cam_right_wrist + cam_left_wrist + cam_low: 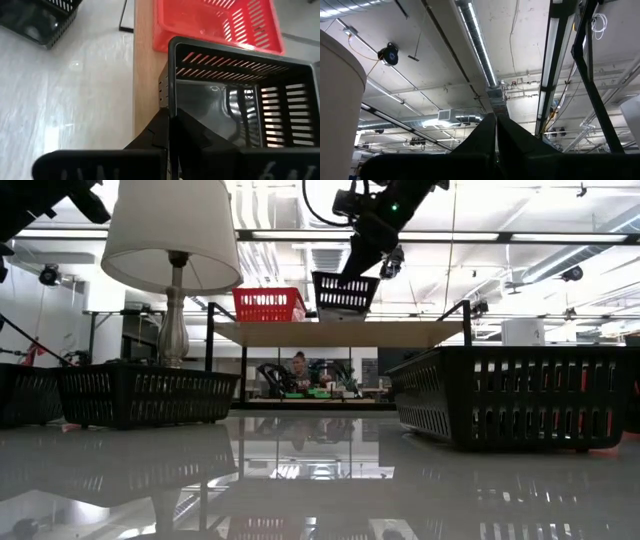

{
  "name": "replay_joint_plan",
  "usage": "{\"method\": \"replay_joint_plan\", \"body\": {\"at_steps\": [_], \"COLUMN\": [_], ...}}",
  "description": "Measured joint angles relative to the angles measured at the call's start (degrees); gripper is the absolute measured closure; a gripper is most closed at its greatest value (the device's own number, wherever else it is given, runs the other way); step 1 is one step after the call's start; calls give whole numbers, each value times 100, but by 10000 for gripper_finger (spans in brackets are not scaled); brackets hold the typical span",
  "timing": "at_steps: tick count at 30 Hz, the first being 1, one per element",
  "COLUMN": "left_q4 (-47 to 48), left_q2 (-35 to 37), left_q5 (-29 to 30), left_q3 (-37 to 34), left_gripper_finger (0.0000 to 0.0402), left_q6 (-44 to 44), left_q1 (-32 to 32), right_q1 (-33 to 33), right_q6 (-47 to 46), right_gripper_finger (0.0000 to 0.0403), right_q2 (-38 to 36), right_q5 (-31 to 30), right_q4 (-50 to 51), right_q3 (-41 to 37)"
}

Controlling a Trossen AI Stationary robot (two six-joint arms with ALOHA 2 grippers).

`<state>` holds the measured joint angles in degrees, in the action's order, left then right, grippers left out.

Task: Stack baskets on shelf by color
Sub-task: Put the black basket on the shelf

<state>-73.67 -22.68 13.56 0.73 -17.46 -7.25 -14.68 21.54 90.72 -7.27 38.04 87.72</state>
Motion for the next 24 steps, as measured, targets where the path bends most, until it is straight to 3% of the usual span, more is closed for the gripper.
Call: {"method": "replay_joint_plan", "body": {"at_steps": [24], "left_q4": [-37], "left_q2": [0], "left_q5": [-1], "left_q3": [-4], "left_gripper_finger": [402], "left_q6": [9], "left_q1": [0], "right_q1": [0], "right_q6": [-32], "right_gripper_finger": [390], "right_q2": [294], "right_q5": [-28], "right_q4": [-72], "right_q3": [0]}}
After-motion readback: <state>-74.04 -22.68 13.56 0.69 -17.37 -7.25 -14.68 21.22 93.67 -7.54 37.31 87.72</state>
